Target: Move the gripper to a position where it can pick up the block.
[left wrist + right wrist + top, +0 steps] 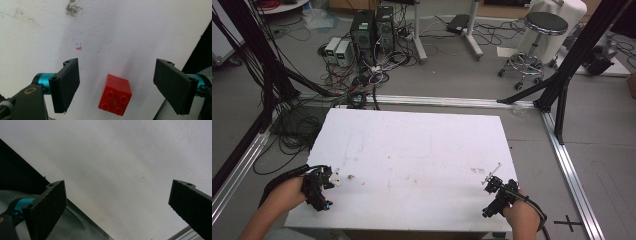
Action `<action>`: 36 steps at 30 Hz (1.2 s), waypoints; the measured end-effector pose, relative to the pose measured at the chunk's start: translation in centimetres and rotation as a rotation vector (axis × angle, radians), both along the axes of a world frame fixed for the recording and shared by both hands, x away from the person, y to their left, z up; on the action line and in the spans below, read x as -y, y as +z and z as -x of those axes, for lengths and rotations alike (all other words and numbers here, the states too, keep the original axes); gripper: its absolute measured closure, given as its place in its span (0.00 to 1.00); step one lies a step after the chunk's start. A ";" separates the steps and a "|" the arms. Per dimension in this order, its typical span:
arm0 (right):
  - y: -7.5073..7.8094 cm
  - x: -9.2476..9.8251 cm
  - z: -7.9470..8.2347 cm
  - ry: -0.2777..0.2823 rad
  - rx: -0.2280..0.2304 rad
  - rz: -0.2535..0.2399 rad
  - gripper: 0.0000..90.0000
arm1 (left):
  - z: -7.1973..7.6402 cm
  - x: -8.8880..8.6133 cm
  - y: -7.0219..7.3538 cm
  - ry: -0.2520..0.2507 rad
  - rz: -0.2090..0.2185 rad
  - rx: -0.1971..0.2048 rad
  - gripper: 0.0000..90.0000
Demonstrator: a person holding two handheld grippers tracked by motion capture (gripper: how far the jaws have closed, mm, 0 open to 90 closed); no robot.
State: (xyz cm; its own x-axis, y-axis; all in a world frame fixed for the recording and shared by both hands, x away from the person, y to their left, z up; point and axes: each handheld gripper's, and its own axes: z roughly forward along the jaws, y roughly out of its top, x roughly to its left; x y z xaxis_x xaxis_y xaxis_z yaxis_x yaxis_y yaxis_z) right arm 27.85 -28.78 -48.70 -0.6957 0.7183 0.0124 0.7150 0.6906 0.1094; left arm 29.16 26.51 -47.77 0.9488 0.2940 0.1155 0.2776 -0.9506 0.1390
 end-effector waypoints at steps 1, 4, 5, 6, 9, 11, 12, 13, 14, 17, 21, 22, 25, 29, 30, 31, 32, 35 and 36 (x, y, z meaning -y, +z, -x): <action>-0.1 0.1 0.0 -0.001 0.005 0.000 0.01 | 0.0 0.0 0.0 -0.017 -0.009 0.004 0.24; -0.1 0.2 0.0 -0.001 0.007 -0.001 0.01 | -0.2 -0.1 0.1 -0.045 -0.021 0.000 0.24; -0.1 0.1 0.0 -0.008 0.007 0.000 0.01 | -0.3 -0.1 0.2 -0.051 -0.021 0.004 0.24; -0.1 0.2 0.0 -0.002 0.006 -0.002 0.01 | -0.4 -0.2 0.2 -0.058 -0.025 0.000 0.24; -0.1 0.1 0.0 -0.004 0.006 -0.001 0.01 | -0.5 -0.4 0.2 -0.065 -0.012 0.007 0.24; 0.0 0.0 0.0 -0.005 -0.001 -0.003 0.01 | -0.7 -0.6 0.2 -0.085 -0.016 0.003 0.24; -0.1 0.0 0.0 -0.003 -0.001 -0.003 0.01 | -0.8 -0.7 0.3 -0.091 -0.021 -0.003 0.24; -0.1 0.0 0.0 -0.003 0.000 -0.003 0.01 | -0.8 -0.8 0.3 -0.095 -0.018 -0.003 0.24; -0.1 0.0 0.0 -0.003 -0.001 -0.003 0.01 | -0.9 -0.9 0.3 -0.103 -0.017 0.000 0.24; -0.1 0.0 0.0 -0.004 -0.001 -0.002 0.01 | -1.0 -1.1 0.3 -0.118 -0.009 -0.008 0.24; -0.1 0.0 0.0 -0.007 -0.003 0.000 0.01 | -1.1 -1.5 0.1 -0.155 -0.021 -0.018 0.24; -0.2 0.0 0.1 -0.007 -0.005 -0.002 0.01 | -1.2 -1.6 0.1 -0.159 -0.019 -0.017 0.24; -0.2 -0.1 0.0 -0.008 -0.009 -0.003 0.01 | -1.2 -1.9 0.0 -0.172 -0.031 -0.031 0.24; -0.2 -0.1 0.0 -0.003 -0.009 0.001 0.01 | -0.9 -2.3 -0.1 -0.196 -0.028 -0.033 0.24; -0.2 -0.1 0.0 -0.002 -0.011 0.003 0.01 | -0.9 -2.4 -0.1 -0.203 -0.032 -0.034 0.24; -0.2 -0.1 0.0 -0.003 -0.011 0.003 0.01 | -0.8 -2.5 -0.1 -0.198 -0.028 -0.037 0.24; -0.2 -0.1 0.0 -0.004 -0.010 0.003 0.01 | -0.8 -2.5 -0.2 -0.214 -0.033 -0.040 0.24; -0.4 -0.1 0.0 0.001 -0.011 -0.003 0.01 | -0.6 -2.7 -0.3 -0.247 -0.043 -0.047 0.24; -0.4 -0.1 0.0 0.001 -0.011 -0.003 0.01 | -0.6 -2.8 -0.3 -0.247 -0.040 -0.047 0.24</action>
